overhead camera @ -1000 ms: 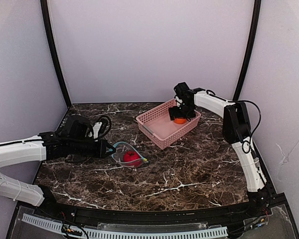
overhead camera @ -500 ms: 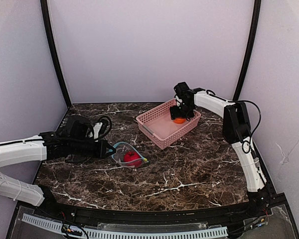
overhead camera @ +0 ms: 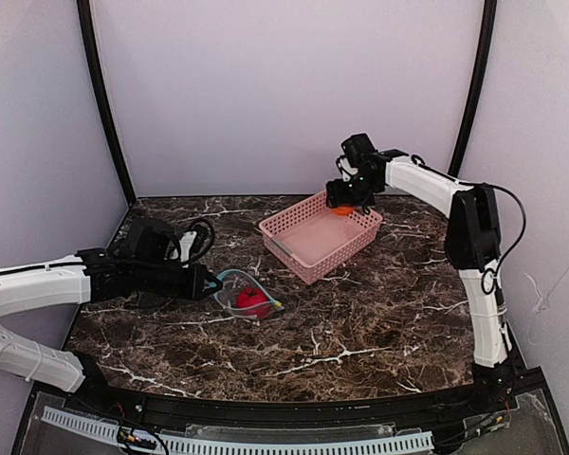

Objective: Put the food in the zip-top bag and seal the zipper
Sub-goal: Pick up the fake fruit from the bin, then place the fake fruit in the zipper food storage bag.

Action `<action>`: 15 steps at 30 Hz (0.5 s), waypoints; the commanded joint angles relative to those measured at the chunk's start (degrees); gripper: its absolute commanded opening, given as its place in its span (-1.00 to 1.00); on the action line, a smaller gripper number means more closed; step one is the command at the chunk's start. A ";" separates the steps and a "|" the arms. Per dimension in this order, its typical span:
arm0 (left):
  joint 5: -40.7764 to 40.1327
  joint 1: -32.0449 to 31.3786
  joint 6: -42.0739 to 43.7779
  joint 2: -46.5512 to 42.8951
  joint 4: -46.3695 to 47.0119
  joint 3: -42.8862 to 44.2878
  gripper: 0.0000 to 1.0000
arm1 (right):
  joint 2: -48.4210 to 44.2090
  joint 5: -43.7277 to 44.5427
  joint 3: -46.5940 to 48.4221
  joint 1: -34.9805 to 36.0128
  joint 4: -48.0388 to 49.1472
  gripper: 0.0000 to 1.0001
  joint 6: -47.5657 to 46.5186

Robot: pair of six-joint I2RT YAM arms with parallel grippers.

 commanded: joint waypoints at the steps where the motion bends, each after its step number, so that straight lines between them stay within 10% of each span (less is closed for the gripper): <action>1: 1.08 0.23 -0.94 0.70 0.06 1.47 -0.99 | -10.87 -3.70 -5.14 0.45 4.58 0.50 -0.90; 15: 5.16 -0.03 -3.72 3.99 4.27 1.60 -0.99 | -37.90 -10.74 -32.49 16.98 9.74 0.49 -0.50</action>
